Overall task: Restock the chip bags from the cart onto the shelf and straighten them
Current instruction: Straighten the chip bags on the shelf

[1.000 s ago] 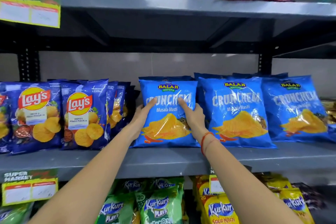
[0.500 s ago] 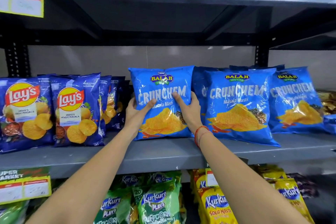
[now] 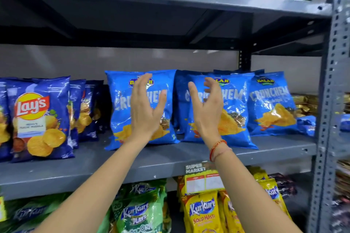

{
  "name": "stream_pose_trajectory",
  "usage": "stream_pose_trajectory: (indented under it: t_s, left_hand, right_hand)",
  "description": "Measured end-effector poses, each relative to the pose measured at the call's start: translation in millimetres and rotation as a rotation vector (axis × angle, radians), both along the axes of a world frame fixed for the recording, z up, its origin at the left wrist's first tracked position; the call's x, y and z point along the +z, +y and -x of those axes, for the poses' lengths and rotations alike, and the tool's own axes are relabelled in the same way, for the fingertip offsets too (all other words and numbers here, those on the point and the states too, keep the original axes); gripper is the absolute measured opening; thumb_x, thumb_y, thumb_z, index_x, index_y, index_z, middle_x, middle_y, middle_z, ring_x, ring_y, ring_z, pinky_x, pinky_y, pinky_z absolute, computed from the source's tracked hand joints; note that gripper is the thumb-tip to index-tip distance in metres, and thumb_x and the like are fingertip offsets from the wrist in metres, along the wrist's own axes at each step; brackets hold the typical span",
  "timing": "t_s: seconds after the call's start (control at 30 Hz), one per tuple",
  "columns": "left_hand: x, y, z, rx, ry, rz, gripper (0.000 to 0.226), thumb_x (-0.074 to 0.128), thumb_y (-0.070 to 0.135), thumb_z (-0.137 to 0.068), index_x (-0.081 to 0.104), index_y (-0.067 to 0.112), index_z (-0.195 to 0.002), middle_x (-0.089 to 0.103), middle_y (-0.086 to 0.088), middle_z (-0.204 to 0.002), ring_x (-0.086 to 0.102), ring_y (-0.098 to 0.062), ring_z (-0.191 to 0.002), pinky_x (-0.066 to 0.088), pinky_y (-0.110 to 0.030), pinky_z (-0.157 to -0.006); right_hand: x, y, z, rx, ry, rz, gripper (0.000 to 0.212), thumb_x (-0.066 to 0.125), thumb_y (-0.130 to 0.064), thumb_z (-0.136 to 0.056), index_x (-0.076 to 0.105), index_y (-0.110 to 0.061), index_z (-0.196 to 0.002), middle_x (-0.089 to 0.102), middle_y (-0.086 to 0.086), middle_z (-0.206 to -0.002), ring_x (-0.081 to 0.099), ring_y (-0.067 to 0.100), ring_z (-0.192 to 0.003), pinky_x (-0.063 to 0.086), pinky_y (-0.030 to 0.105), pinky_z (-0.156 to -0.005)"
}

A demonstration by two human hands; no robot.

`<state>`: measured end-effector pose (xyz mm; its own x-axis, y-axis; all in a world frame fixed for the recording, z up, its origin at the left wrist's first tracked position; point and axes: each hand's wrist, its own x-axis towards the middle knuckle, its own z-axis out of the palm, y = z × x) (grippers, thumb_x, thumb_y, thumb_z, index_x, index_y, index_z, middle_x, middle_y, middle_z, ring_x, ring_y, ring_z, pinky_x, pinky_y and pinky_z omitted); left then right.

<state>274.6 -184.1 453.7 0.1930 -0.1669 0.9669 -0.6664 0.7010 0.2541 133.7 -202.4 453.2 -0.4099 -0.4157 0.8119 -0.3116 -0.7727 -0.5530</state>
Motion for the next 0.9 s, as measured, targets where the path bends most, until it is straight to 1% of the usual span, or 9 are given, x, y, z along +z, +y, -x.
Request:
stream_pose_trajectory:
  t_s: [0.13,0.3,0.4,0.47,0.57,0.63,0.7,0.77,0.9]
  left_hand:
    - [-7,-24,52,-0.109,-0.128,-0.214,0.051,0.051,0.04,-0.09,0.042,0.011,-0.131,0.048,-0.009,-0.133,0.039,-0.014,-0.123,0.019,-0.006,-0.099]
    - [-22,-65,91,-0.247,0.157,-0.778,0.082,0.052,0.058,-0.083,0.024,0.011,-0.143,0.034,-0.012,-0.148,0.033,-0.028,-0.134,0.026,-0.035,-0.107]
    - [-22,-79,97,-0.354,0.352,-1.002,0.096,0.057,0.07,-0.07,0.031,0.01,-0.141,0.042,-0.012,-0.144,0.042,-0.029,-0.127,0.034,-0.04,-0.103]
    - [-23,-81,94,-0.433,0.427,-1.013,0.092,0.066,0.068,-0.063,0.044,0.01,-0.131,0.054,-0.005,-0.13,0.052,-0.024,-0.109,0.04,-0.036,-0.091]
    - [-28,-81,94,-0.529,0.522,-1.011,0.082,0.077,0.059,-0.057,0.053,0.011,-0.119,0.06,0.0,-0.115,0.059,-0.021,-0.098,0.047,-0.034,-0.086]
    - [-28,-76,97,-0.618,0.564,-0.95,0.058,0.081,0.049,-0.06,0.062,0.014,-0.103,0.07,-0.003,-0.1,0.067,-0.017,-0.084,0.054,-0.028,-0.066]
    - [-30,-72,100,-0.653,0.594,-0.852,0.039,0.082,0.041,-0.061,0.063,0.022,-0.089,0.072,0.0,-0.092,0.068,-0.01,-0.074,0.051,-0.018,-0.048]
    - [-32,-68,103,-0.627,0.603,-0.772,0.042,0.083,0.039,-0.06,0.061,0.022,-0.092,0.07,0.002,-0.093,0.068,-0.01,-0.078,0.053,-0.019,-0.053]
    - [-34,-63,105,-0.576,0.575,-0.715,0.065,0.084,0.039,-0.059,0.054,0.017,-0.113,0.066,-0.002,-0.109,0.065,-0.017,-0.096,0.055,-0.037,-0.082]
  right_hand:
    - [-6,-7,59,-0.264,-0.037,-0.021,0.054,0.06,-0.048,-0.087,0.053,-0.009,-0.124,0.057,0.009,-0.123,0.048,0.026,-0.116,0.04,0.038,-0.098]
    - [-22,-26,106,-0.261,-0.098,-0.253,0.07,0.058,-0.062,-0.081,0.048,-0.011,-0.129,0.054,0.01,-0.128,0.047,0.028,-0.121,0.039,0.04,-0.099]
    - [-25,-39,119,0.025,-0.105,-0.503,0.088,0.063,-0.068,-0.073,0.038,-0.016,-0.139,0.051,0.01,-0.14,0.048,0.029,-0.127,0.037,0.043,-0.101]
    - [-26,-45,120,0.179,-0.124,-0.595,0.097,0.066,-0.068,-0.069,0.033,-0.015,-0.144,0.05,0.011,-0.141,0.05,0.027,-0.121,0.037,0.038,-0.098]
    - [-29,-55,125,0.211,-0.132,-0.59,0.099,0.07,-0.065,-0.067,0.035,-0.013,-0.144,0.049,0.011,-0.143,0.05,0.025,-0.119,0.04,0.039,-0.096]
    - [-31,-60,128,0.26,-0.145,-0.558,0.095,0.073,-0.063,-0.066,0.041,-0.013,-0.141,0.051,0.01,-0.142,0.053,0.024,-0.122,0.044,0.041,-0.101]
    - [-30,-63,131,0.328,-0.137,-0.518,0.082,0.076,-0.059,-0.065,0.054,-0.014,-0.13,0.063,0.009,-0.13,0.061,0.027,-0.116,0.049,0.046,-0.1]
    - [-27,-67,133,0.389,-0.123,-0.447,0.061,0.078,-0.05,-0.068,0.063,-0.016,-0.116,0.071,0.006,-0.114,0.068,0.024,-0.104,0.055,0.044,-0.092]
    - [-25,-81,135,0.453,-0.058,-0.365,0.036,0.076,-0.035,-0.077,0.067,-0.018,-0.107,0.074,0.003,-0.106,0.072,0.017,-0.095,0.058,0.037,-0.084]
